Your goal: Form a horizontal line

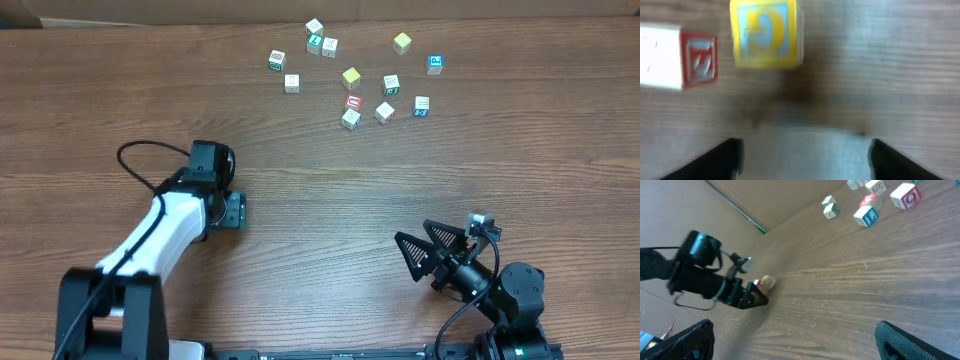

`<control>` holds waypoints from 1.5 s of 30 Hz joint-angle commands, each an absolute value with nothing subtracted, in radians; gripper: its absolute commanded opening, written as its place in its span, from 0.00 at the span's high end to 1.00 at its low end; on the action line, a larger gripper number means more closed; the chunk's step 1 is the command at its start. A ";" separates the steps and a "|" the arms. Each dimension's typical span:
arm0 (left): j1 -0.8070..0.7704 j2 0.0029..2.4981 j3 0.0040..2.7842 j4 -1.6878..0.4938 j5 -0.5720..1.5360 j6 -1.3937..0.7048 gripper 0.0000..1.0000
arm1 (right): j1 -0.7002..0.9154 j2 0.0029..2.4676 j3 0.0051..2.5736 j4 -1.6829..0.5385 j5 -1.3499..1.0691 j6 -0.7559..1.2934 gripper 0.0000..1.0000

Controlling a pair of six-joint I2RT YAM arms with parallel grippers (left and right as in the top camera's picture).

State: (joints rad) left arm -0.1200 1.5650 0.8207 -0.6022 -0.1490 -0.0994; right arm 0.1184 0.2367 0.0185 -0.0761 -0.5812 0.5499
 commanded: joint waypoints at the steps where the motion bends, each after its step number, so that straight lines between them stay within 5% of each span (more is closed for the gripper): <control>1: -0.118 1.475 0.817 -0.682 -0.115 -0.173 0.00 | 0.117 0.238 0.060 -0.138 -0.613 0.549 0.00; 10: -0.118 1.195 0.850 -0.892 -0.113 -0.244 0.00 | 0.117 0.296 0.401 -0.592 -0.432 0.434 0.00; 19: -0.118 1.118 1.150 -1.021 -0.152 -0.178 0.00 | 0.117 0.830 0.838 -0.863 -0.421 0.388 0.00; 30: -0.118 1.119 1.417 -1.129 -0.149 -0.164 0.00 | 0.119 1.277 0.983 -0.653 -0.517 0.350 0.00; 38: -0.116 1.141 1.434 -1.118 -0.199 -0.170 0.01 | 0.212 1.664 1.392 -0.826 -0.228 0.335 0.00; 45: -0.116 1.218 1.434 -1.085 -0.251 -0.172 0.00 | 0.333 1.846 1.457 -0.710 -0.066 0.451 0.00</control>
